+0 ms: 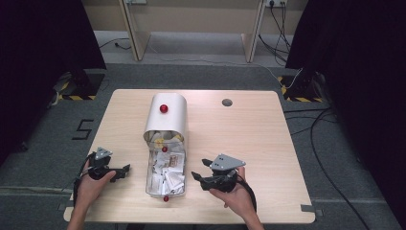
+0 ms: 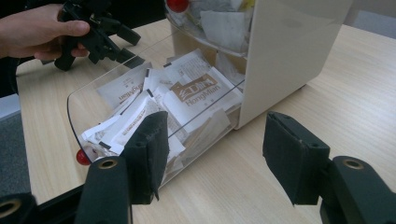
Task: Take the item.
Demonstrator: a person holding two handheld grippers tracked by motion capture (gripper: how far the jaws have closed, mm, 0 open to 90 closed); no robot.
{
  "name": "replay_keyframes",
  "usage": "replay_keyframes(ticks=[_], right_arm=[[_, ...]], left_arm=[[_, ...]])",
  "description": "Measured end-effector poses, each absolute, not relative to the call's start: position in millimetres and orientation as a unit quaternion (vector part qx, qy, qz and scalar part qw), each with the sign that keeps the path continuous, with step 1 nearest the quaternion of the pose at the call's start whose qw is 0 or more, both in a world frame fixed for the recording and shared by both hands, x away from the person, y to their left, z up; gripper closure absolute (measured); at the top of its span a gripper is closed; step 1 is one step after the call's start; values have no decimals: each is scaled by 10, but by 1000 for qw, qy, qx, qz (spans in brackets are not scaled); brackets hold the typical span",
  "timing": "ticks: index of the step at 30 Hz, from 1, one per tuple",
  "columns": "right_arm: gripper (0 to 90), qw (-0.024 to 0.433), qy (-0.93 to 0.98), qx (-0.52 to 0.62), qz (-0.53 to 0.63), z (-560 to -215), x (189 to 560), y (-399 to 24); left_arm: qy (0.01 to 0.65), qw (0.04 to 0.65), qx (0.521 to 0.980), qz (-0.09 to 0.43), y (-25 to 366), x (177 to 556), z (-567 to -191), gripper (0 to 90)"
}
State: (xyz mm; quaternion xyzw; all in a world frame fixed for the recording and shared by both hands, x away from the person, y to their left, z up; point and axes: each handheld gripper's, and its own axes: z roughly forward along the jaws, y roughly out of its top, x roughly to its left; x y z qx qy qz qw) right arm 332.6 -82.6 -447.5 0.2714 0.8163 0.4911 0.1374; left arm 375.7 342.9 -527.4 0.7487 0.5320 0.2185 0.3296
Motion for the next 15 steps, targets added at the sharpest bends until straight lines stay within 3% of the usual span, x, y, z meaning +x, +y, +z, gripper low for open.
replay_keyframes(ticks=[15], right_arm=[[426,116,822,256,496,-4498,3337,-646]], left_arm=[[532,330,749,218,3429,3757,-5274,0]])
